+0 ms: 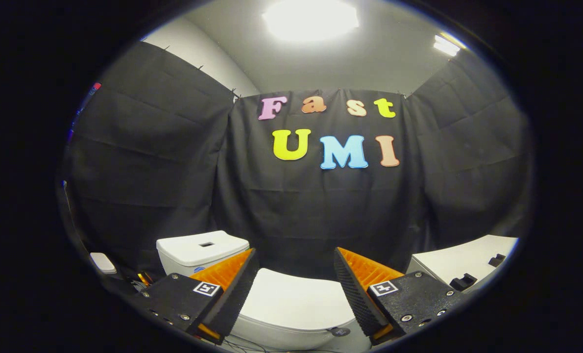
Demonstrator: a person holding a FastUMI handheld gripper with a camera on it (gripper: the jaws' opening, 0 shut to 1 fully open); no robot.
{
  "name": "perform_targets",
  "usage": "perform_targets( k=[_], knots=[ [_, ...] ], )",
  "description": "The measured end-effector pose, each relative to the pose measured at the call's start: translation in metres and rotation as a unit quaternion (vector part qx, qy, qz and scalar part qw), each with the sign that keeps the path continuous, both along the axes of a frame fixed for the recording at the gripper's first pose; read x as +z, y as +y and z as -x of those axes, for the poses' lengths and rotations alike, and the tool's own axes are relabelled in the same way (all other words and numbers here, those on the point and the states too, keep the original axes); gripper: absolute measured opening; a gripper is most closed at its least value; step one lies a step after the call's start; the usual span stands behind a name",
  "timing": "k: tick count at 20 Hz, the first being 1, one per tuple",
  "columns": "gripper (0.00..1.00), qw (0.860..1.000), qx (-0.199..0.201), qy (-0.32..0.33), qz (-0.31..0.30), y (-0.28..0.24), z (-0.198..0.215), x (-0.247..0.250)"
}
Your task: Open the toilet lid.
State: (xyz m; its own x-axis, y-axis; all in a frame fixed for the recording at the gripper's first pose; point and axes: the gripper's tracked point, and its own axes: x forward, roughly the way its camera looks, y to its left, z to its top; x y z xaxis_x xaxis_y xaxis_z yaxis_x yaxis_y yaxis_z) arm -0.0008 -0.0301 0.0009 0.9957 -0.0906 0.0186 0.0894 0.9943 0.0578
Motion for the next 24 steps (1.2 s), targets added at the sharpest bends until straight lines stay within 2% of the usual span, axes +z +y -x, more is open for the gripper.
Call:
perform_targets(
  k=[4,7,13,18,24],
  knots=[
    [0.95,1.0,0.003,-0.004,-0.007,0.0,-0.001,-0.001],
    [0.95,1.0,-0.009,0.0,-0.019,-0.01,-0.002,-0.008],
    [0.95,0.994,-0.039,0.005,-0.104,-0.033,-0.003,-0.029],
    [0.96,0.979,-0.054,0.04,-0.192,-0.043,-0.021,-0.072],
    [0.96,0.949,-0.108,0.073,-0.287,-0.062,-0.036,-0.147]
  ],
)
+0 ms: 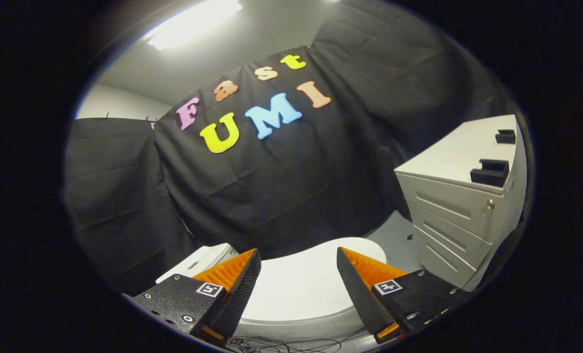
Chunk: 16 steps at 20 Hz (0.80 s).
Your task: Open the toilet lid.
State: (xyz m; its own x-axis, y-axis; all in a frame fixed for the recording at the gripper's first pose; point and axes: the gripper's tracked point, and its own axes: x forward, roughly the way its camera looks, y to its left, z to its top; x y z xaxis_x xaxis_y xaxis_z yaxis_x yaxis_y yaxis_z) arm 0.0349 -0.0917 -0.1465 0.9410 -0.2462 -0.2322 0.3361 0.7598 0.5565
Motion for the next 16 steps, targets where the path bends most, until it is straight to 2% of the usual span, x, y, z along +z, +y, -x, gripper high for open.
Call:
perform_targets(
  k=[7,10,16],
  knots=[
    [0.96,0.995,-0.035,0.033,-0.092,-0.011,-0.005,-0.073],
    [0.95,0.991,-0.044,0.024,-0.127,-0.013,0.001,-0.092],
    [0.96,0.978,-0.095,0.043,-0.182,-0.021,0.009,-0.132]
  ],
)
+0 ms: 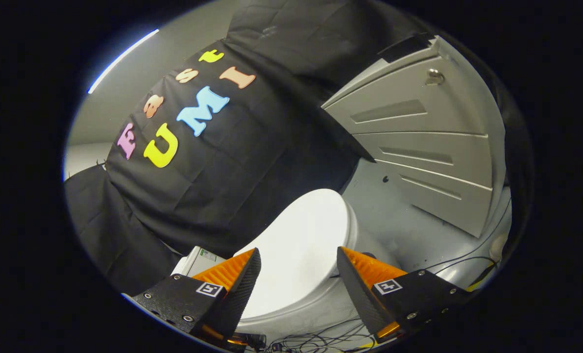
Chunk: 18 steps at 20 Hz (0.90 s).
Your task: Open the toilet lid.
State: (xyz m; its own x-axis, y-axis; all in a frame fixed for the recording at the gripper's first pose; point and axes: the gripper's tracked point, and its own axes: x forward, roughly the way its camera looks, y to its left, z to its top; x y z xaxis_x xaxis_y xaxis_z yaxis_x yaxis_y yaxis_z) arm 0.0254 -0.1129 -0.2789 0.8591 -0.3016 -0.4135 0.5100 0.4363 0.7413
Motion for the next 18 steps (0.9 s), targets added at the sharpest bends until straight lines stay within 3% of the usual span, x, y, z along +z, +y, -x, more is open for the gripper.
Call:
perform_targets(
  k=[9,13,18],
  knots=[
    [0.95,0.995,-0.058,-0.006,-0.083,0.001,0.007,-0.035],
    [0.95,0.993,-0.084,-0.006,-0.081,-0.008,0.018,-0.034],
    [0.94,0.99,-0.085,0.017,-0.11,-0.002,0.019,-0.061]
  ],
)
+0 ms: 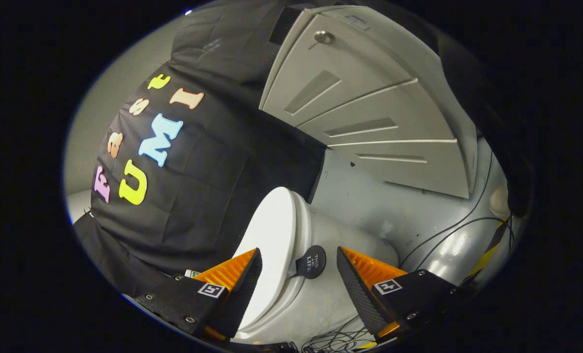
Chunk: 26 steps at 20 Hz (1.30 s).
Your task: Open the toilet lid.
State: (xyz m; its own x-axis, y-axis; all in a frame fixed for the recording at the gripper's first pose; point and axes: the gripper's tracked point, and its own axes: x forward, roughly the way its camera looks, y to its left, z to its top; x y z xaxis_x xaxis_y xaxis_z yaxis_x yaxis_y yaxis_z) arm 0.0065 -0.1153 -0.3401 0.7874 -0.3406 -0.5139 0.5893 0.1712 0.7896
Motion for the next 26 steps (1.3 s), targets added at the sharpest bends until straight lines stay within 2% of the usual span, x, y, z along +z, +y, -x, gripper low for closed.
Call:
perform_targets(
  k=[2,3,4,8,10,13,16,23,26],
  knots=[
    [0.93,1.0,0.0,0.011,-0.023,0.005,-0.003,-0.012],
    [0.86,0.999,0.002,0.004,-0.035,0.009,-0.008,-0.012],
    [0.7,0.999,-0.001,-0.001,-0.039,0.009,-0.007,-0.011],
    [0.31,0.998,-0.007,-0.002,-0.061,0.007,-0.008,-0.02],
    [0.19,0.997,-0.012,-0.011,-0.07,0.007,-0.008,-0.017],
    [0.12,0.995,-0.012,-0.026,-0.092,0.01,-0.009,-0.014],
    [0.02,0.995,-0.03,-0.021,-0.096,0.006,-0.009,-0.013],
    [0.01,0.995,-0.016,0.008,-0.098,0.005,-0.01,-0.015],
    [0.0,0.996,-0.008,0.02,-0.083,0.002,-0.013,0.001]
  ],
)
